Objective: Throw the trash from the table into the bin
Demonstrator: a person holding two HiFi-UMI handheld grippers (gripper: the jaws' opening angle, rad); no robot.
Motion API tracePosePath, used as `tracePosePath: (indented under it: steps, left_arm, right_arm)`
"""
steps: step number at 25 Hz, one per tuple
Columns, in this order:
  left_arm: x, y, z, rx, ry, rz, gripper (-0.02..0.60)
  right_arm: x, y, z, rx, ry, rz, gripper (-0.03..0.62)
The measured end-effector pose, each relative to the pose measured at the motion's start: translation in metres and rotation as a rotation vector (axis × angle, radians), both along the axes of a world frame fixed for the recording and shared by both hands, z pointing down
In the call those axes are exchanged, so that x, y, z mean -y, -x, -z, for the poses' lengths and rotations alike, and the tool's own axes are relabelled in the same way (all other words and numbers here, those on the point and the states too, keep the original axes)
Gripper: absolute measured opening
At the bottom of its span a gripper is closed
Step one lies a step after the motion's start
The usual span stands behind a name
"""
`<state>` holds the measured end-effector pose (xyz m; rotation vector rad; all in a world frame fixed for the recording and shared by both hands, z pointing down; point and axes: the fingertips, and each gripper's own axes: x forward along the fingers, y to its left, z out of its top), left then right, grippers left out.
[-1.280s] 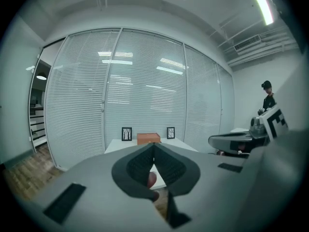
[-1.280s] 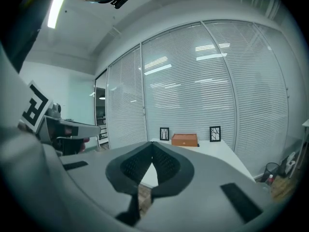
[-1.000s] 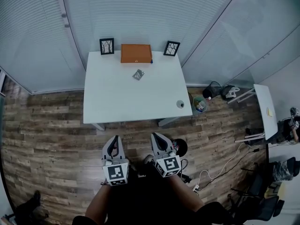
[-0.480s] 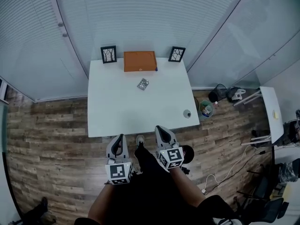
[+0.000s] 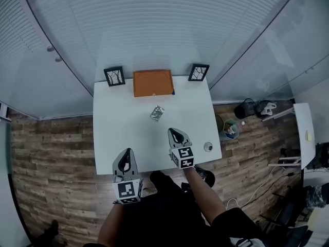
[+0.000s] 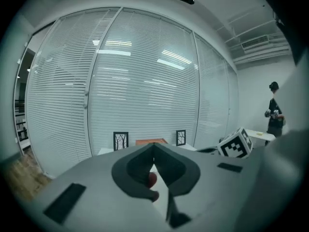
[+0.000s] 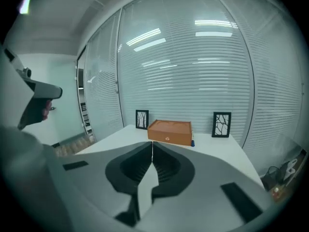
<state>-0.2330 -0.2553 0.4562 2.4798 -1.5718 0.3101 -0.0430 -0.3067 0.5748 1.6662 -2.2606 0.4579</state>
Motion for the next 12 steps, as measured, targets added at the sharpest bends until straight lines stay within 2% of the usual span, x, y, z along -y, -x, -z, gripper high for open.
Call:
tracePosePath:
  steps: [3, 8, 12]
  left_arm:
    - [0.03, -0.014, -0.01, 0.012, 0.025, 0.004, -0.003]
    - [0.058, -0.028, -0.028, 0.044, 0.086, 0.012, -0.003]
    - [0.068, -0.033, -0.04, 0.056, 0.109, 0.023, -0.002]
  right_arm:
    - [0.048, -0.013, -0.046, 0.011, 0.142, 0.06, 0.006]
    - [0.103, -0.018, -0.111, -0.011, 0.357, 0.185, 0.132]
    - [0.132, -0.019, -0.14, -0.058, 0.459, 0.262, 0.14]
